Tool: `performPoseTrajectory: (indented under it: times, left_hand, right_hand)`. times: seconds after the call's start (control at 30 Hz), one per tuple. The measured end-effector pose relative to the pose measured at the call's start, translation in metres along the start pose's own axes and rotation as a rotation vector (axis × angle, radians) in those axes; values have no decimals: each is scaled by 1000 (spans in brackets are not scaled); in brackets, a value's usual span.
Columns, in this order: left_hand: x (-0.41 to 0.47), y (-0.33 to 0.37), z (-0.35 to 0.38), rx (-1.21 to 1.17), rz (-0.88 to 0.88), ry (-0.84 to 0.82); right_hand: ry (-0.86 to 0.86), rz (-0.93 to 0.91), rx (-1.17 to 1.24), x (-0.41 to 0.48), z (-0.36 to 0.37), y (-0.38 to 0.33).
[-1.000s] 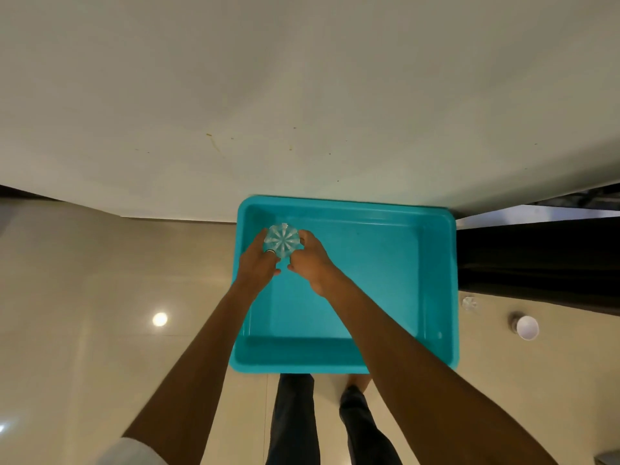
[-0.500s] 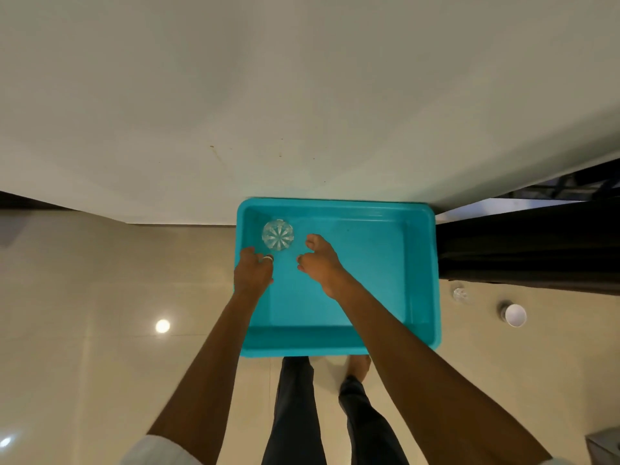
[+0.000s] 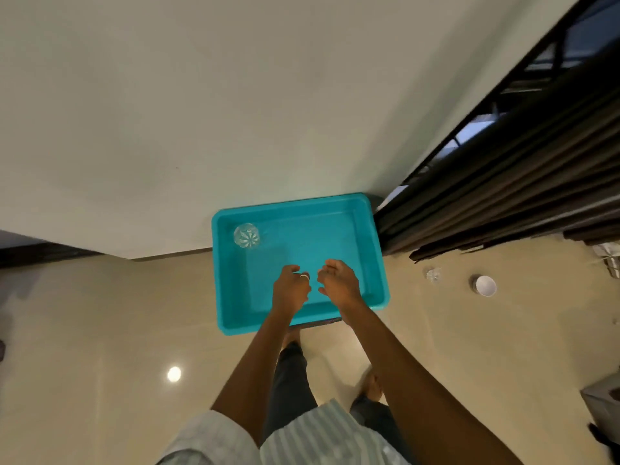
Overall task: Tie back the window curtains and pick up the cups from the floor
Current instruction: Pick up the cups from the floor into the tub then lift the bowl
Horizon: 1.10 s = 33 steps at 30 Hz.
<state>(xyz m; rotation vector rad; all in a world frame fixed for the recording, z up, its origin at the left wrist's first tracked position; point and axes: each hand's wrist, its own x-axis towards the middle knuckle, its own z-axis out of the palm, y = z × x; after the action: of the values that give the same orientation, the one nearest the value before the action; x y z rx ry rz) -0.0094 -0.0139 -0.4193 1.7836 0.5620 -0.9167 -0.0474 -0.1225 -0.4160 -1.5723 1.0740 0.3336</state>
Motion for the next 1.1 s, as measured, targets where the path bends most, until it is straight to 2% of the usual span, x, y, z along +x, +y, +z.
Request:
performPoseTrajectory:
  times: [0.13, 0.27, 0.43, 0.6, 0.83, 0.97, 1.1]
  left_hand:
    - [-28, -16, 53, 129, 77, -10]
    - [-31, -66, 124, 150, 116, 36]
    - [-152, -52, 214, 39, 129, -4]
    - [-186, -49, 283, 31, 127, -98]
    - [-180, -42, 340, 121, 100, -165]
    - [-176, -18, 373, 171, 132, -135]
    - [-171, 7, 413, 199, 138, -243]
  right_hand:
    - [62, -15, 126, -27, -62, 35]
    - [100, -6, 210, -56, -139, 89]
    - [171, 27, 343, -92, -234, 144]
    - [217, 33, 385, -104, -302, 161]
    - [230, 43, 337, -92, -348, 173]
    - [274, 65, 214, -66, -380, 180]
    - [341, 73, 128, -26, -424, 188]
